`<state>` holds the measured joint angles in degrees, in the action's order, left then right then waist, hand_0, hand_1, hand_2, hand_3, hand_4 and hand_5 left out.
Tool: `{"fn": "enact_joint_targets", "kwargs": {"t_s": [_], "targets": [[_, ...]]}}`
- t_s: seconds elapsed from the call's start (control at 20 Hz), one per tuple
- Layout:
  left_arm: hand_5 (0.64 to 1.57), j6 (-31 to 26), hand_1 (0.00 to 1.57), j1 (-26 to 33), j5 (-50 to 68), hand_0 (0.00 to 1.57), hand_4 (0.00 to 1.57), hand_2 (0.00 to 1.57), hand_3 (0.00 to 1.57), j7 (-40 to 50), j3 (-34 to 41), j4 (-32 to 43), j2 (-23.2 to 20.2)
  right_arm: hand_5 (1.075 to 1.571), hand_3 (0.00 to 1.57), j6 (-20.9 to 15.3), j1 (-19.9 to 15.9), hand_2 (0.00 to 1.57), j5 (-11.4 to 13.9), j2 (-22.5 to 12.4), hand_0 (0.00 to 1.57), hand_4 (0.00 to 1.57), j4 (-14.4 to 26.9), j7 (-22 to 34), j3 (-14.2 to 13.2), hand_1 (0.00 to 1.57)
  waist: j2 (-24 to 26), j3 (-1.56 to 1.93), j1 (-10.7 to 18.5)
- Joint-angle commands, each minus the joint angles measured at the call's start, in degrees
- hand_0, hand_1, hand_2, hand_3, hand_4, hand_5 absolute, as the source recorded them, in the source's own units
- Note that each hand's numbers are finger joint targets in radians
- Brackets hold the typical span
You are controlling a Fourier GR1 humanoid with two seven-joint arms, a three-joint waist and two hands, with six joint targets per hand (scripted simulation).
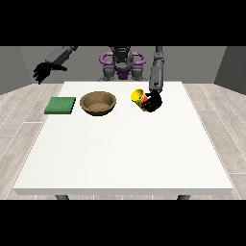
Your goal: Pick the cup and pour the ball into the bowl, then pick the bowl and place it on the pad
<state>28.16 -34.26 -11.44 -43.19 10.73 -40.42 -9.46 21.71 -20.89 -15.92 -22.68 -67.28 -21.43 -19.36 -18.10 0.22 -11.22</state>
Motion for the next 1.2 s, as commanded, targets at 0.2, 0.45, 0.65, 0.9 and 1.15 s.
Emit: {"fn": "enact_joint_targets", "kwargs": {"t_s": [0.2,0.45,0.65,0.9,1.15], "targets": [[1.536,3.97,1.39,-3.09,-13.87,1.39,1.02,1.57,1.57,19.98,-12.2,-1.43,0.8,1.56,0.0,-0.62,0.48,0.08,1.52,-3.05,0.0,0.0,13.2,2.26,-2.21,0.0,14.3,-0.06,6.77],[1.567,7.93,1.38,-3.93,-25.09,1.38,1.14,1.57,1.57,29.76,-20.27,-1.75,3.37,1.56,0.0,-2.22,4.99,0.0,4.07,-1.25,0.0,0.0,18.89,-4.34,-2.72,0.0,17.14,-0.04,10.86],[1.569,5.62,1.35,-7.53,-33.38,1.35,1.05,1.57,1.57,39.02,-25.95,-1.88,5.15,1.558,0.0,0.67,5.51,0.0,3.94,-4.36,0.0,0.0,23.41,-5.89,-3.89,0.0,19.78,-0.05,13.86],[1.569,3.45,1.35,-4.22,-38.37,1.35,1.05,1.57,1.57,44.68,-28.54,-6.72,8.92,1.553,0.0,1.55,6.83,0.0,3.31,-5.79,0.0,0.0,28.29,-9.74,-5.82,0.0,20.33,-0.16,15.37],[1.57,2.43,1.08,-6.68,-44.85,1.08,0.96,1.57,1.57,55.08,-35.42,-8.28,9.38,1.551,0.0,1.28,5.43,0.06,4.1,-5.53,0.0,0.0,29.88,-9.26,-4.82,0.0,20.65,-0.15,13.22]]}}
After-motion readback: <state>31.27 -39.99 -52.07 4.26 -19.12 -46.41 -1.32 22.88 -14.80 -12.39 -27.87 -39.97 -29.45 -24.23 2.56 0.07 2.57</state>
